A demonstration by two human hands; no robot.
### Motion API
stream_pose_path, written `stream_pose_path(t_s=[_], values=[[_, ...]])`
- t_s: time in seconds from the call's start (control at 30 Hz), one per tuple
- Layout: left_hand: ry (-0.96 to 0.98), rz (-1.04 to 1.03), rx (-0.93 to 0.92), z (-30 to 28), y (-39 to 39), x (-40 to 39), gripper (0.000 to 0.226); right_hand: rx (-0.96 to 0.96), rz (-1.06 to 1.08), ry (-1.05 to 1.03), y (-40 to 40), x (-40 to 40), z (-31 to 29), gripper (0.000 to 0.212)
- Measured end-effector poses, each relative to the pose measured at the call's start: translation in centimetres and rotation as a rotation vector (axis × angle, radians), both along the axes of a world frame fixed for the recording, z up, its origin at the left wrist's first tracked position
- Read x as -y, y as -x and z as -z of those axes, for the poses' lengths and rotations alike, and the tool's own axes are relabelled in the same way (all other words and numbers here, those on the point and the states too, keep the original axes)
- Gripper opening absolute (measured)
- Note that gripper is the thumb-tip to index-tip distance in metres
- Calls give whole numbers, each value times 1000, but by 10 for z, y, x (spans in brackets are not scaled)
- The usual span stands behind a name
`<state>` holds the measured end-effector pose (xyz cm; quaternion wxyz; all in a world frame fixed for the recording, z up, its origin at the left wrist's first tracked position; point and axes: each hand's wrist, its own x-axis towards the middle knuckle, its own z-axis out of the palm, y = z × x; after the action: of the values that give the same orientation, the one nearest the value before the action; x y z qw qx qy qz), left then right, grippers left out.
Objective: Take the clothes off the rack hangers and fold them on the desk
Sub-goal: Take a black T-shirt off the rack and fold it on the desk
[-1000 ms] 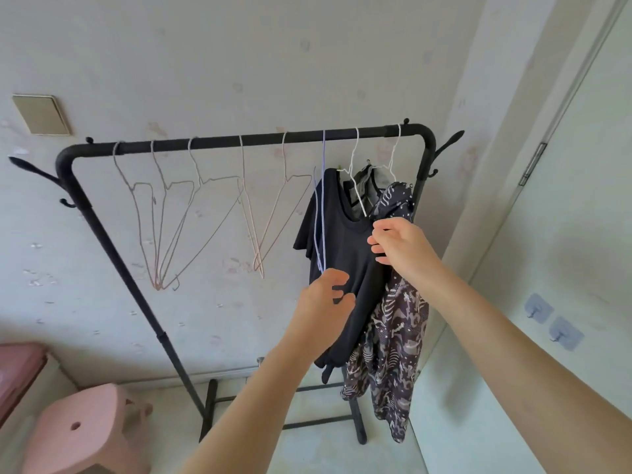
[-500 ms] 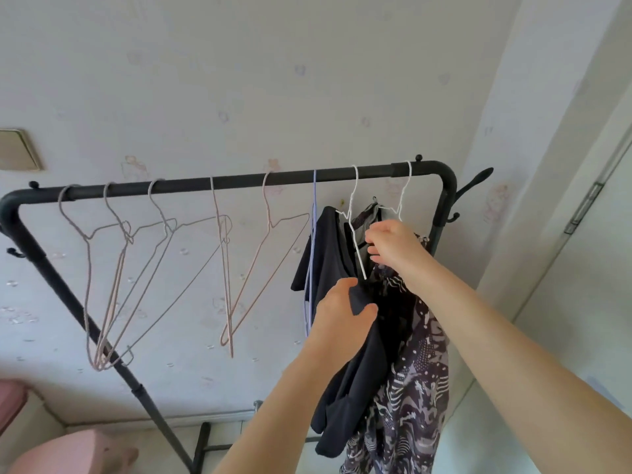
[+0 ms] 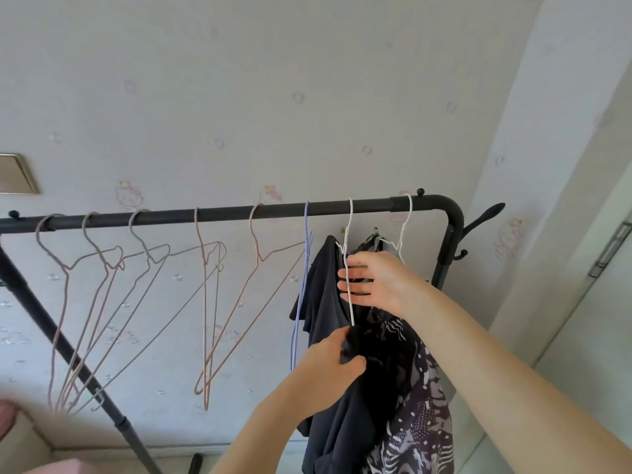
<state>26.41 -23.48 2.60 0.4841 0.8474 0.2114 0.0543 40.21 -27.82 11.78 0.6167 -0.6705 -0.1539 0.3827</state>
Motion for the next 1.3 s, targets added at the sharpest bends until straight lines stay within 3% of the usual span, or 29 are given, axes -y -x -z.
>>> stream_pose_path(t_s=[0.4,0.7,0.83,0.93,1.1,1.3], values=[[164,62,99,-30,16,4,51,141,55,-81,23,15,-37,17],[464,181,152,-14,59,37,79,63,233,-60,73,63,-22,17],[574,93,158,6,83,58,57,72,283,-18,112,92,-10,5],[528,44,166,19,95,73,46,70,328,39,143,114,2,3],[372,-67,191,26,100,83,59,227,343,192,195,151,17,16],[10,-244,227,12,98,79,38,387,335,338,234,185,14,40]])
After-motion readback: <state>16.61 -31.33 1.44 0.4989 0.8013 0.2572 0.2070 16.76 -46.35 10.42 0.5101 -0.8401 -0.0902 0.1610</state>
